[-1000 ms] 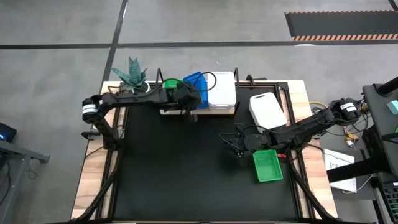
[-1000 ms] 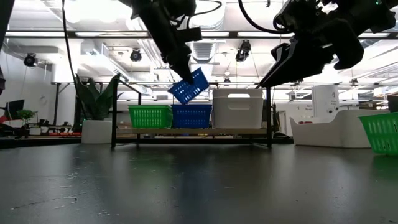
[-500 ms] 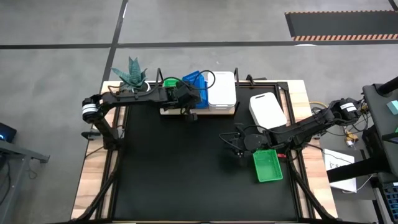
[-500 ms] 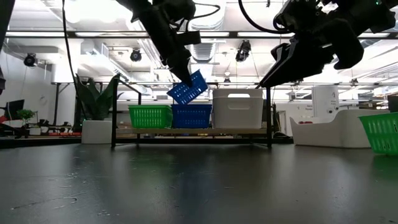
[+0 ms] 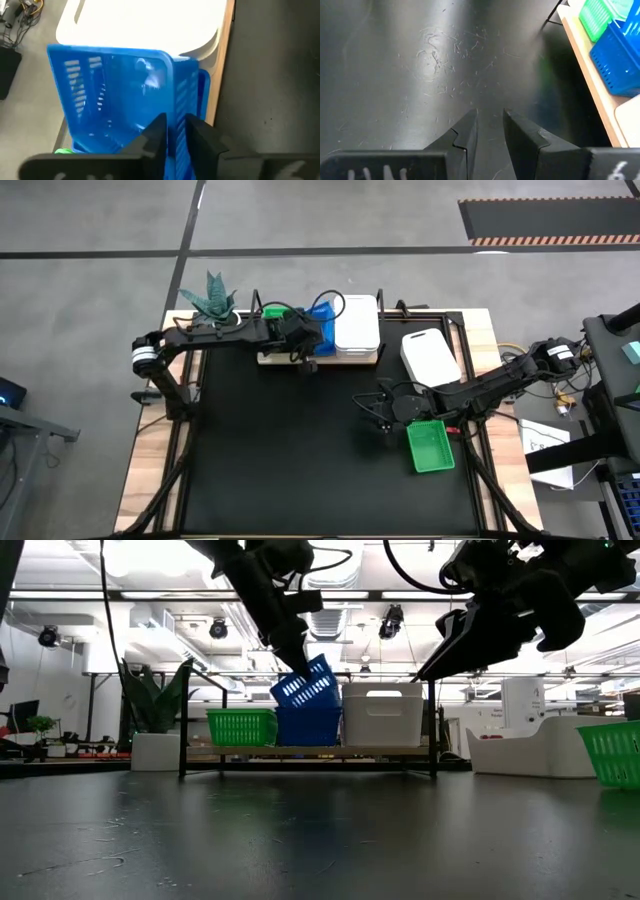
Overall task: Stack baskets on shelf by color
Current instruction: Stack the blue bin on top of the stacked blue bins on the shelf, then stack the white bin on top of the stacked white bins on the shelf
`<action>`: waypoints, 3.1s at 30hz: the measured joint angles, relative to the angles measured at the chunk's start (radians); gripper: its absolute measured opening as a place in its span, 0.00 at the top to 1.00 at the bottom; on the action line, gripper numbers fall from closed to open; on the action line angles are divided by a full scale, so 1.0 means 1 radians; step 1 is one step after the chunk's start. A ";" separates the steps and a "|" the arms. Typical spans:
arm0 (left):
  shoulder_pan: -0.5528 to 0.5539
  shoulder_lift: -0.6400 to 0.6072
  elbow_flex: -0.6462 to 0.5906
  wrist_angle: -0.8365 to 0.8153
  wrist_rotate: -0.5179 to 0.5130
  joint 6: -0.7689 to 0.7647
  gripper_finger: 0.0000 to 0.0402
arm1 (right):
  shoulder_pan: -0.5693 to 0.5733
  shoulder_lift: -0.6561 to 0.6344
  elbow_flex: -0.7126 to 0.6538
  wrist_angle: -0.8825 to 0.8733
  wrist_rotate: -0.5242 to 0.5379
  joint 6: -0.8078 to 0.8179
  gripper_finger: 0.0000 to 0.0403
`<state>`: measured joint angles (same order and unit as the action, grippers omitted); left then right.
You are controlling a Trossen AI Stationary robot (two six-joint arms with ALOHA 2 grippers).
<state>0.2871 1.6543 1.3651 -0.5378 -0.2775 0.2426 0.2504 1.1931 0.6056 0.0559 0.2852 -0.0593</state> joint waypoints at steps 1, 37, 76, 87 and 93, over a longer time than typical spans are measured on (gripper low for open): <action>0.000 0.000 0.000 0.004 0.000 0.000 0.85 | 0.000 0.000 0.000 0.000 0.000 0.000 0.79; -0.358 -0.164 -0.235 0.441 0.009 -0.076 0.74 | 0.000 0.000 -0.019 0.000 0.000 0.038 0.79; -0.387 -0.154 -0.440 0.733 0.009 -0.107 0.74 | 0.000 0.000 -0.028 0.002 0.002 0.052 0.79; -0.385 -0.154 -0.507 0.845 0.009 -0.106 0.74 | 0.000 0.000 -0.034 0.005 0.003 0.049 0.79; -0.385 -0.154 -0.507 0.861 0.009 -0.107 0.74 | 0.000 0.000 -0.034 0.006 0.003 0.051 0.79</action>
<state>-0.0975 1.5005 0.8577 0.3235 -0.2687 0.1360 0.2504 1.1931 0.5713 0.0620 0.2878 -0.0085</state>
